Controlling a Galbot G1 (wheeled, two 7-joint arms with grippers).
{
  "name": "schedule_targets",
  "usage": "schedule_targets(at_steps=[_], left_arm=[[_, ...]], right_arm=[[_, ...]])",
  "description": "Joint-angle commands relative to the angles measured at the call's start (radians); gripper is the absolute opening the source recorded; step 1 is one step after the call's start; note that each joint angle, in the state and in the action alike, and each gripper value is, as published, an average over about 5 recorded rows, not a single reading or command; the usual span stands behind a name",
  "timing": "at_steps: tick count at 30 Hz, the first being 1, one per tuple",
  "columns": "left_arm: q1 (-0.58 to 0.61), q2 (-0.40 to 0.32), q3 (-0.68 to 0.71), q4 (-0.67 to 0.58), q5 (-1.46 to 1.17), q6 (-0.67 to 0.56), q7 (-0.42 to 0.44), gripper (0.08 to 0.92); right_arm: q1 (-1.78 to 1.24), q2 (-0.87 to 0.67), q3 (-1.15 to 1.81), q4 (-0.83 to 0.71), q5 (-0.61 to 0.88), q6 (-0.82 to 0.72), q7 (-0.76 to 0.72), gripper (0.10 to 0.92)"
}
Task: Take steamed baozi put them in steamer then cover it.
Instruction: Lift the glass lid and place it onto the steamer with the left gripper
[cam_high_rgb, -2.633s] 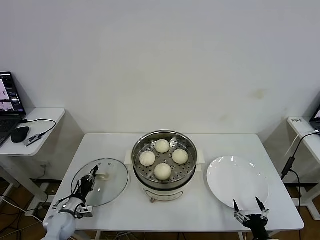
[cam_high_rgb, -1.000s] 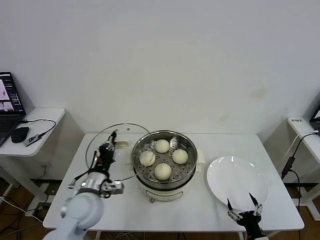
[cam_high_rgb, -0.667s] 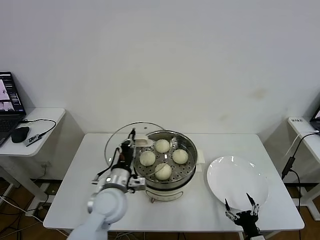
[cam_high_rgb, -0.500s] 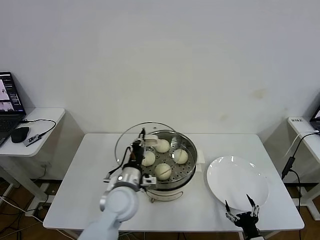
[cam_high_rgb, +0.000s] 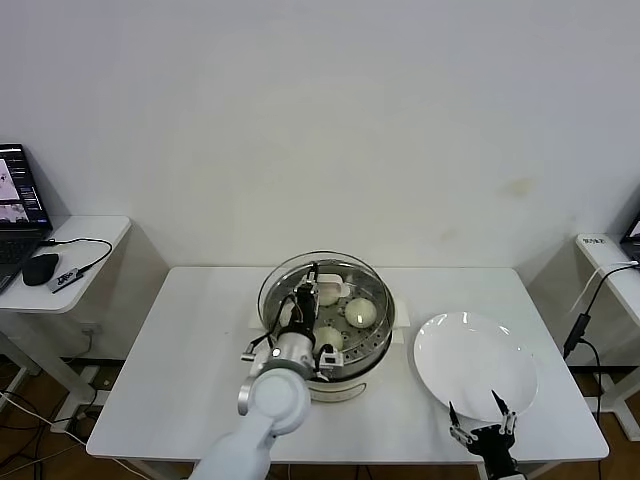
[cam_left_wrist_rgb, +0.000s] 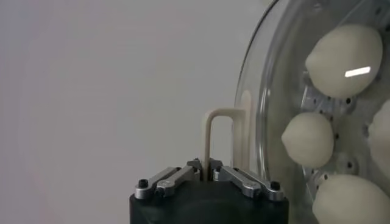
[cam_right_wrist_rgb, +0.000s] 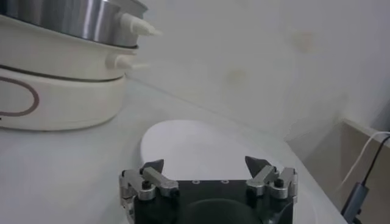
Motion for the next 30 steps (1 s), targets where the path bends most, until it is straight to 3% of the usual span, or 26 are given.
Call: schedule_targets(at_steps=[1, 24, 30], left_arm=[[0.001, -0.039, 0.017, 0.057, 0.039, -0.005, 0.003, 0.147], [0.021, -0.054, 0.006, 0.050, 0.051, -0.026, -0.012, 0.150], [0.061, -0.029, 0.001, -0.035, 0.045, -0.028, -0.016, 0.273]], right_arm=[[0.000, 0.000, -0.006, 0.000, 0.004, 0.001, -0.002, 0.823], [0.001, 0.001, -0.021, -0.010, -0.002, 0.004, -0.002, 0.823], [0.002, 0.003, -0.024, -0.011, -0.004, 0.004, -0.002, 0.823]])
